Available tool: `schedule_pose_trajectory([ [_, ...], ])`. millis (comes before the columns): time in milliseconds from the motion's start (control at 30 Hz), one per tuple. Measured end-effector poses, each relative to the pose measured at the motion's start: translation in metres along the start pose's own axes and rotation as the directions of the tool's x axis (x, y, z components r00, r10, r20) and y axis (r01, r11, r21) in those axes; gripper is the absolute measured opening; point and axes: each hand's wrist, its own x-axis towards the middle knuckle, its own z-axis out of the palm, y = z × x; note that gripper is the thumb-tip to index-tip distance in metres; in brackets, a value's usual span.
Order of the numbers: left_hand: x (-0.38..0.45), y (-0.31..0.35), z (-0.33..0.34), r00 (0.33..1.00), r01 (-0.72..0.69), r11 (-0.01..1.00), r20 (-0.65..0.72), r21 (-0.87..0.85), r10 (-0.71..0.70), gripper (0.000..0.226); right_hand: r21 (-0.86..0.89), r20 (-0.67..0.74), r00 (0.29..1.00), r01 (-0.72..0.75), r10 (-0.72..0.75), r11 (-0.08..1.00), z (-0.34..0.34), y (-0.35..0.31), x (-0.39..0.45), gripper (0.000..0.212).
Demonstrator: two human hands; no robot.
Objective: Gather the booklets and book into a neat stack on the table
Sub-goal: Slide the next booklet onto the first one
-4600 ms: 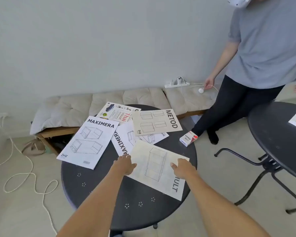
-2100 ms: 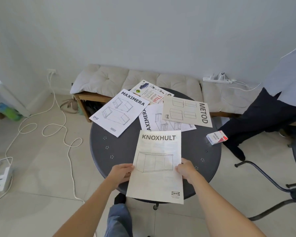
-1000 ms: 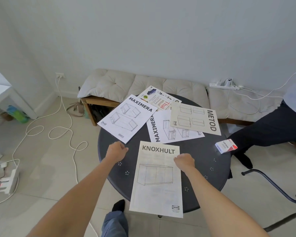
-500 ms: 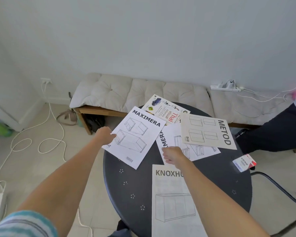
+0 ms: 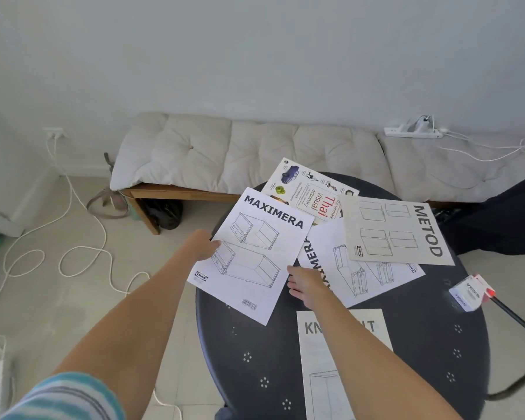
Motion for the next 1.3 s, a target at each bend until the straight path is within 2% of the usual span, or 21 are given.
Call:
schedule_pose_trajectory([
  [100,0.010,-0.003,0.003,1.000,-0.001,0.997,-0.009,-0.071,0.000,0.033,0.022,-0.029,0.999,-0.014,0.015,1.000,0.005,-0.001,0.002,0.044],
  [233,0.017,-0.009,0.005,0.999,0.026,0.995,-0.028,-0.096,-0.029,0.031,0.061,-0.052,0.999,-0.013,0.016,0.998,0.013,-0.003,-0.001,0.033],
  [400,0.014,-0.021,0.007,0.997,0.052,0.986,-0.053,-0.159,-0.061,0.022,0.111,-0.073,0.997,-0.004,0.012,0.994,0.023,0.003,0.006,0.034],
  [500,0.011,-0.026,0.007,0.996,0.047,0.975,-0.061,-0.217,-0.062,0.027,0.100,-0.102,0.995,0.000,0.011,0.995,0.026,0.005,0.007,0.010],
  [533,0.010,-0.028,0.007,0.998,0.038,0.972,-0.049,-0.230,-0.050,0.027,0.100,-0.116,0.993,0.008,0.003,0.995,0.027,0.005,0.006,0.006],
  [600,0.005,-0.030,0.006,0.999,0.034,0.956,-0.003,-0.293,-0.036,0.024,0.085,-0.114,0.993,0.020,-0.010,0.996,0.025,0.007,0.007,0.014],
  [700,-0.006,-0.033,0.007,0.994,0.075,0.893,0.099,-0.443,-0.034,0.023,0.057,-0.086,0.995,0.049,-0.044,0.997,0.021,0.008,0.008,0.006],
  [767,-0.015,-0.035,0.007,0.992,0.085,0.853,0.125,-0.515,-0.023,0.021,0.032,-0.063,0.993,0.106,-0.104,0.994,0.015,0.008,0.005,0.015],
  [867,-0.030,-0.033,0.010,0.990,0.099,0.780,0.142,-0.617,-0.014,0.010,-0.004,-0.008,0.982,0.189,-0.189,0.982,-0.003,0.008,-0.003,0.027],
  [1033,-0.065,-0.015,0.032,0.987,0.127,0.680,0.162,-0.722,-0.012,0.013,-0.014,0.069,0.968,0.244,-0.242,0.970,-0.051,0.015,-0.013,0.036],
  [1167,-0.098,0.002,0.063,0.989,0.122,0.678,0.150,-0.724,-0.017,0.011,-0.071,0.085,0.962,0.265,-0.258,0.962,-0.100,0.029,-0.023,0.033],
  [1300,-0.139,0.021,0.099,0.979,0.132,0.705,0.203,-0.697,0.018,0.012,-0.094,0.073,0.965,0.260,-0.254,0.961,-0.156,0.059,-0.029,0.030],
])
